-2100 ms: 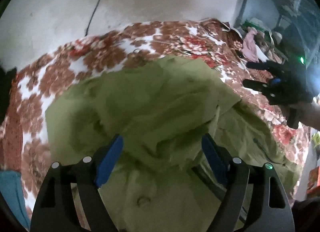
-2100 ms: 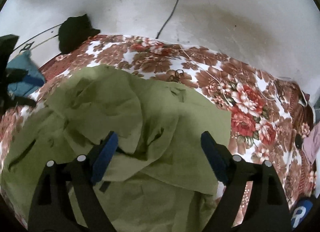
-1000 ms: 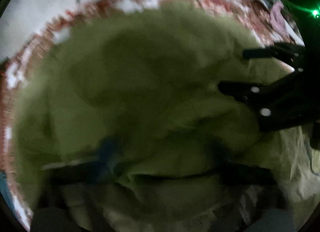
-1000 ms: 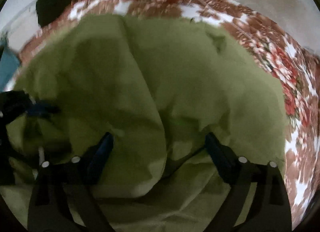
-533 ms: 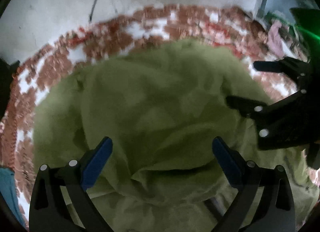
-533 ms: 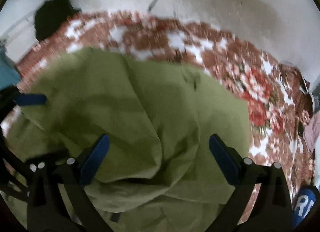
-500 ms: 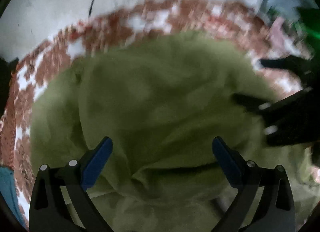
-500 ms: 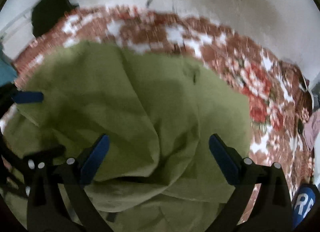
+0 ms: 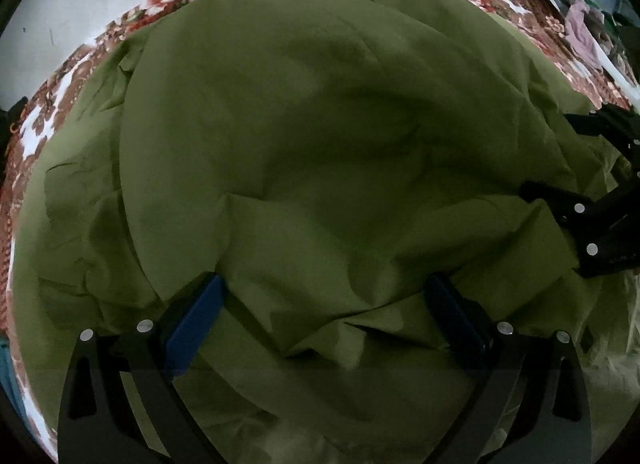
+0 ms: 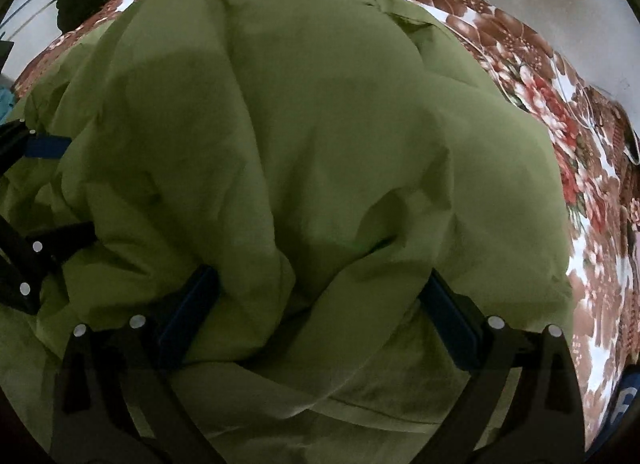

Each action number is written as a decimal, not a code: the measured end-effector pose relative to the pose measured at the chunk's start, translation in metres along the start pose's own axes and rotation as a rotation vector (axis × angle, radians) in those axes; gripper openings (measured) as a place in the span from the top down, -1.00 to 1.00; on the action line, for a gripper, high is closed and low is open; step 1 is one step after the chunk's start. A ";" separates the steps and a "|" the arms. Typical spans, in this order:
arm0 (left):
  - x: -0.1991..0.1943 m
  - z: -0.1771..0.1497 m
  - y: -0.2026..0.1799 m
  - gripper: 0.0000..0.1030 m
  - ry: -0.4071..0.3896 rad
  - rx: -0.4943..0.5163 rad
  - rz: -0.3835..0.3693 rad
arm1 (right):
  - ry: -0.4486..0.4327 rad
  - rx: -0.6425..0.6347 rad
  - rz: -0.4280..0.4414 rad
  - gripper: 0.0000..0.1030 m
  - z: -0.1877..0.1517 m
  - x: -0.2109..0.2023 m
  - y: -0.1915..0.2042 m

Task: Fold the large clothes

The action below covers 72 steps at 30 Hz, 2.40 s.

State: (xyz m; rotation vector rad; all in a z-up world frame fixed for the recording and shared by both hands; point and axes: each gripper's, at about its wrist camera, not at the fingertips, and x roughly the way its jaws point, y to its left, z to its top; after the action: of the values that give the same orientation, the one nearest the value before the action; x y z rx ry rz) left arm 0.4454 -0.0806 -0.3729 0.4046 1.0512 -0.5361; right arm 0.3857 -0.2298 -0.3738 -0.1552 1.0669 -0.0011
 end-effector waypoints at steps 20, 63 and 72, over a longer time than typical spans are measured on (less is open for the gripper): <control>-0.207 -0.134 -0.012 -0.90 -0.020 -0.119 0.075 | 0.015 0.015 0.107 -0.91 -0.099 -0.162 -0.008; -0.217 -0.375 0.044 -0.88 0.266 -0.756 -0.394 | 0.483 0.558 0.538 -0.15 -0.345 -0.191 -0.103; -0.200 -0.375 0.047 0.09 0.311 -0.707 -0.389 | 0.493 0.579 0.587 0.60 -0.345 -0.195 -0.109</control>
State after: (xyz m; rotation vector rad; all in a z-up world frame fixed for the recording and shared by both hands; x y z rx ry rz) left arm 0.1315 0.2090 -0.3574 -0.3611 1.5510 -0.4120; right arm -0.0009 -0.3666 -0.3532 0.7168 1.5261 0.1869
